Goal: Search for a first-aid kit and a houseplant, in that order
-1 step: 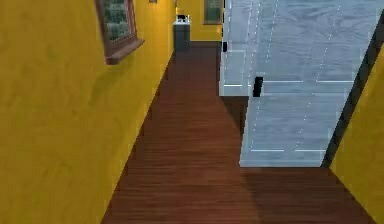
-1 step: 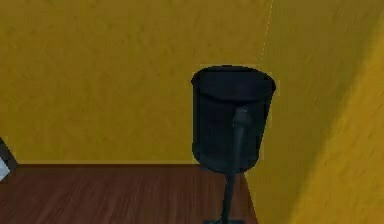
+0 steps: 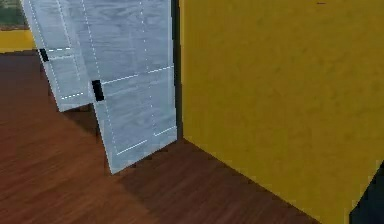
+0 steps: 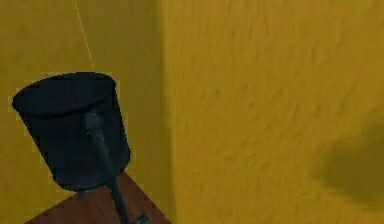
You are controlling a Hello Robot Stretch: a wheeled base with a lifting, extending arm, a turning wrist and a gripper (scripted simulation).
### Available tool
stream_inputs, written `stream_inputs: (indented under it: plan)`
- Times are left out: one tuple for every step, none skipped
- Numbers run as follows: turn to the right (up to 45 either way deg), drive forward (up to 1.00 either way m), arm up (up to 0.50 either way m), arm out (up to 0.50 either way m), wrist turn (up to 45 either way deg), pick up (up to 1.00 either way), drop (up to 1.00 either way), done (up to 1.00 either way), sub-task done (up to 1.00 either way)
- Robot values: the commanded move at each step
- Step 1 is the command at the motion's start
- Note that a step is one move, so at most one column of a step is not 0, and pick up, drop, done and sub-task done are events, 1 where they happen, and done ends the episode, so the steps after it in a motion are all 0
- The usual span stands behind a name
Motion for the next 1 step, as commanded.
stream_inputs:
  plan:
    - [0.0,0.2,0.0,0.0,0.0,0.0,0.0,0.0,0.0]
